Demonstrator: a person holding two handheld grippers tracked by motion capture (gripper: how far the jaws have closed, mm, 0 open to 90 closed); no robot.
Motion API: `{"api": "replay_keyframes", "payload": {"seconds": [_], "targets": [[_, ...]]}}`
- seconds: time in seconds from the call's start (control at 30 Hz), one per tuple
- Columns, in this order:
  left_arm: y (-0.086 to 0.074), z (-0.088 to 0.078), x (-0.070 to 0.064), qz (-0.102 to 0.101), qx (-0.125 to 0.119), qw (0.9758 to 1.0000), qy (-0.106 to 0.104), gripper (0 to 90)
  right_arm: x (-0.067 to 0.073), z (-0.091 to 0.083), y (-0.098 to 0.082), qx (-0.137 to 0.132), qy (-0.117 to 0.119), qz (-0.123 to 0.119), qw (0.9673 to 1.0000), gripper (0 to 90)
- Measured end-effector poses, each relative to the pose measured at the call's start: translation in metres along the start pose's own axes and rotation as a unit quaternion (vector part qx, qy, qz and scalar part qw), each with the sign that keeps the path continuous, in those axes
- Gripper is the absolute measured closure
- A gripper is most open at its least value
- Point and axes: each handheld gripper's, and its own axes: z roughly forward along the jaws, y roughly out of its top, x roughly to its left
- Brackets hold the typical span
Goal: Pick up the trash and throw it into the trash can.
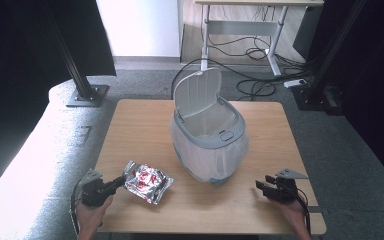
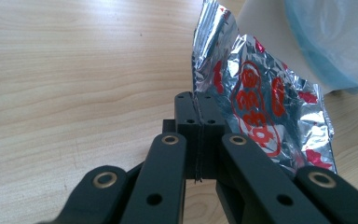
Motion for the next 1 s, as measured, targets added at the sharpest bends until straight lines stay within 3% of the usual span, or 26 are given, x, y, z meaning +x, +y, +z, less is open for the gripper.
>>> {"api": "replay_keyframes", "payload": {"seconds": [0.33,0.63,1.0], "targets": [[0.006,-0.006,0.001,0.003,-0.007,1.0000,-0.005,90.0,-0.001,0.007,-0.003,0.022,-0.004,-0.002,0.9998,44.7],[0.011,-0.010,0.000,0.003,-0.016,0.9998,-0.014,90.0,0.000,0.008,-0.005,0.013,-0.010,-0.003,0.9999,44.0],[0.024,-0.018,-0.007,0.014,-0.031,0.9991,-0.025,90.0,0.005,0.011,-0.004,0.019,-0.032,-0.023,0.9991,42.1]]}}
